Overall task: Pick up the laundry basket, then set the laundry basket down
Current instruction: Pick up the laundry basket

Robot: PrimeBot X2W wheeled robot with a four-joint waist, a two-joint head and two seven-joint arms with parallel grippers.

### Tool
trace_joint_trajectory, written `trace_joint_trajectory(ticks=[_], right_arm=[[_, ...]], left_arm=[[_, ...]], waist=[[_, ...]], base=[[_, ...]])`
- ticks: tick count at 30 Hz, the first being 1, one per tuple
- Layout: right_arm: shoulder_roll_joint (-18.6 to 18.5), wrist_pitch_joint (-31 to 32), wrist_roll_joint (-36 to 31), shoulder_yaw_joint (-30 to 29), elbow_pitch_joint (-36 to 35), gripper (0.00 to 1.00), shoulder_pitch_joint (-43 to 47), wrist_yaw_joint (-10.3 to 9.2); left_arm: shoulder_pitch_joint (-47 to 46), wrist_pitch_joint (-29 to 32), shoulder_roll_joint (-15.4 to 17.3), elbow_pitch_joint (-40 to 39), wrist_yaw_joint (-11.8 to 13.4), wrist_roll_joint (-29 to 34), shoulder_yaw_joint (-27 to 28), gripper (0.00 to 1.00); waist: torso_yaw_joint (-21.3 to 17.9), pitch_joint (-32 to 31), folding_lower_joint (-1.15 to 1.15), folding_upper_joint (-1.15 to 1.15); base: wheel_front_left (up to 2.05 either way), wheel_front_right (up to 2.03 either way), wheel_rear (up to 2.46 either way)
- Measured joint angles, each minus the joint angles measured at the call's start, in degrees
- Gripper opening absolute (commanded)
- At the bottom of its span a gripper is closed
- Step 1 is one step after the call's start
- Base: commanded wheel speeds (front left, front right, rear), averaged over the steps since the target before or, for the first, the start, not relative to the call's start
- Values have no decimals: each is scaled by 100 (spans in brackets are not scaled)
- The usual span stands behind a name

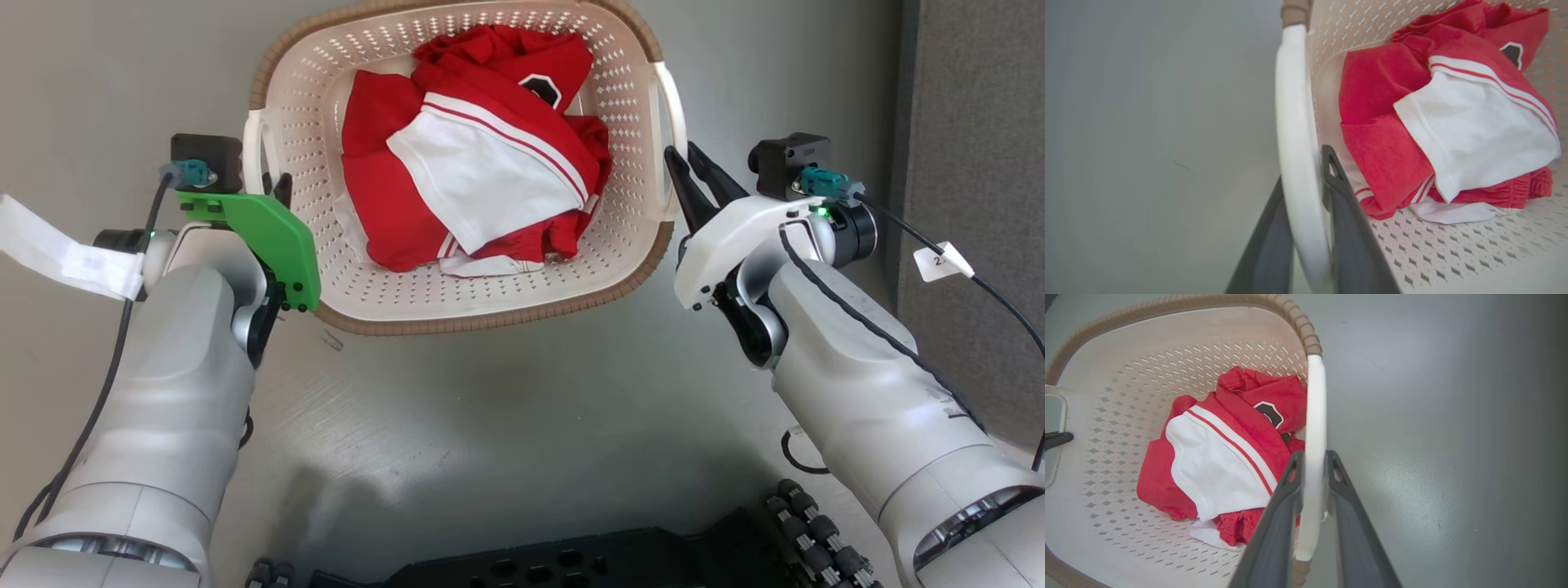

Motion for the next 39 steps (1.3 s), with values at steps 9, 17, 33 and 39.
trace_joint_trajectory(ticks=[9,17,33,39], right_arm=[[7,64,152,125,360,0,4,-51],[41,281,292,275,636,0,36,4],[119,795,712,449,1029,0,422,160],[131,943,845,492,1139,0,597,212]], left_arm=[[19,-15,-133,179,0,-261,-133,0],[277,18,-179,301,0,-495,-260,0],[900,488,-203,357,0,-1088,-531,0],[1104,683,-216,352,0,-1358,-599,0]], waist=[[-1,-207,0,0],[-23,-492,0,0],[-82,-1278,0,0],[-98,-1639,0,0]], base=[[0,0,0],[0,0,0],[0,0,0],[0,0,0]])
